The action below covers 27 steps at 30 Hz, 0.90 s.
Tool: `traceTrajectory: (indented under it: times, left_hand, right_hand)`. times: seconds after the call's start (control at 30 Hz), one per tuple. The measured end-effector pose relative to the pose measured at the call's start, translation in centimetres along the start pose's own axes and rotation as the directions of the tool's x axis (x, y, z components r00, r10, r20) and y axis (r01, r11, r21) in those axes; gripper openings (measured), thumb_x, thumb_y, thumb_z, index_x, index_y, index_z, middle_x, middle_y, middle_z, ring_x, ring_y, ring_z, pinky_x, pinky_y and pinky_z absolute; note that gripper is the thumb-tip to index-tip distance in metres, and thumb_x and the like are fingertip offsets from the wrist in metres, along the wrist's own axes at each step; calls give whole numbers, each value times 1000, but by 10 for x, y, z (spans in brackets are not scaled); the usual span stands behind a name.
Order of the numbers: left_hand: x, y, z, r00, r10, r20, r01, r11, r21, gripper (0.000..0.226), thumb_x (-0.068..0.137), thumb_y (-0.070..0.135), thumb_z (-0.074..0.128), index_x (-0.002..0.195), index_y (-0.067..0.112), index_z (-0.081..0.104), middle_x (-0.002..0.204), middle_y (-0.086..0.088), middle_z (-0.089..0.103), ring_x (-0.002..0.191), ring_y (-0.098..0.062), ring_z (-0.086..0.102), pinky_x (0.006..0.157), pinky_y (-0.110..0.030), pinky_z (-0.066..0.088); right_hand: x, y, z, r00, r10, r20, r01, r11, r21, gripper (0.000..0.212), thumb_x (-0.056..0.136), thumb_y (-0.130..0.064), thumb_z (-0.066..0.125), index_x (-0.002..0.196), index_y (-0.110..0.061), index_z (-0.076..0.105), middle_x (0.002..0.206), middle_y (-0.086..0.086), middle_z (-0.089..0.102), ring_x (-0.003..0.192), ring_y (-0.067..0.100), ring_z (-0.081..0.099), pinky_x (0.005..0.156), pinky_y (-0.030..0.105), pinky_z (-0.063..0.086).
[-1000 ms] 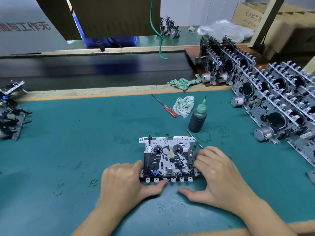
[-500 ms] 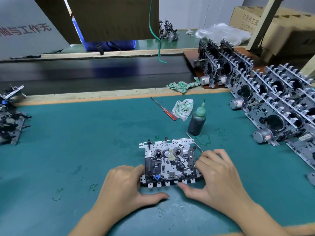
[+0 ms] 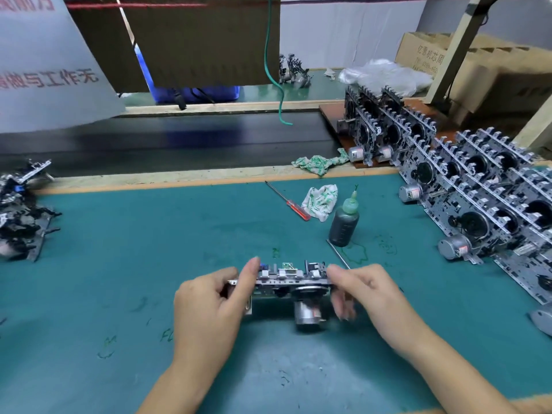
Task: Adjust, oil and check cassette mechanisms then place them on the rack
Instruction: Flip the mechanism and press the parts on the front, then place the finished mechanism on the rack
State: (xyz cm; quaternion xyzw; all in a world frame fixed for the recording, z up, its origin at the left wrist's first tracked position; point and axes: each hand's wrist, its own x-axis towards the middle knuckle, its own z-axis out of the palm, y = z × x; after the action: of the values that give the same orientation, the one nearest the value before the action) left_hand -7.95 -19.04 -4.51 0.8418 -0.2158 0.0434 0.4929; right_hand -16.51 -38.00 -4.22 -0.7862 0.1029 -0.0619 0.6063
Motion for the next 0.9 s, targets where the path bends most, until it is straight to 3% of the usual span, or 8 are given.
traceTrajectory:
  times: [0.1,0.3,0.4,0.5,0.6,0.67,0.77,0.9]
  left_hand:
    - [3,-2,4,993,-108,50,112,991,-75,71,72,75,40,49,8,30,41,-3,27,44,-15,24,51,-29,23]
    - [8,-7,4,977,-178,120,185,981,-53,76,70,79,34,50,5,31,41,-7,34,44,-16,29,52,-31,27]
    - [9,-5,-2,988,-121,98,98,972,213,72,72,79,23,54,10,30,42,1,29,44,-14,25,50,-30,24]
    - [12,0,-12,995,95,-12,-81,898,433,53,79,73,27,62,27,46,61,12,48,60,-8,45,49,-28,35]
    - [20,5,-16,957,278,87,-291,923,251,39,85,62,42,97,31,62,99,17,54,95,-2,49,77,-17,42]
    - [27,10,-13,898,355,259,-391,914,105,38,87,57,44,112,36,64,112,17,54,110,0,45,94,-16,34]
    - [35,16,-4,826,370,425,-405,914,-9,37,87,54,43,116,42,63,120,20,53,117,3,42,100,-27,35]
    - [38,14,4,826,407,390,-423,905,-50,26,90,44,53,109,37,69,108,19,60,108,-2,48,94,-18,36]
  right_hand:
    - [6,-2,5,991,127,-53,-121,988,97,61,75,-63,63,39,-15,53,45,9,45,44,18,44,47,24,34]
    - [9,-5,6,984,170,-51,-166,983,75,58,65,-67,52,39,-15,53,42,2,46,41,14,43,45,19,34]
    - [9,-5,2,988,152,-40,-154,987,-51,68,72,-74,53,37,-16,51,39,-2,45,40,11,43,47,16,35]
    - [6,3,-10,988,-23,-153,-36,927,-373,62,71,-75,43,48,-17,47,47,-2,45,46,6,38,52,25,33]
    - [7,2,-13,974,-205,-95,134,863,-488,34,65,-65,61,80,-37,51,85,-18,56,82,4,54,67,16,39]
    - [12,1,-7,978,-209,5,191,883,-430,40,66,-53,72,98,-43,51,102,-23,55,102,3,53,78,10,37]
    - [20,1,-1,978,-210,-14,194,925,-326,35,71,-27,82,95,-39,59,99,-22,59,101,2,54,82,10,36]
    - [24,0,-3,993,-120,-10,116,971,-211,32,69,-20,83,90,-35,64,94,-13,66,96,4,59,87,21,41]
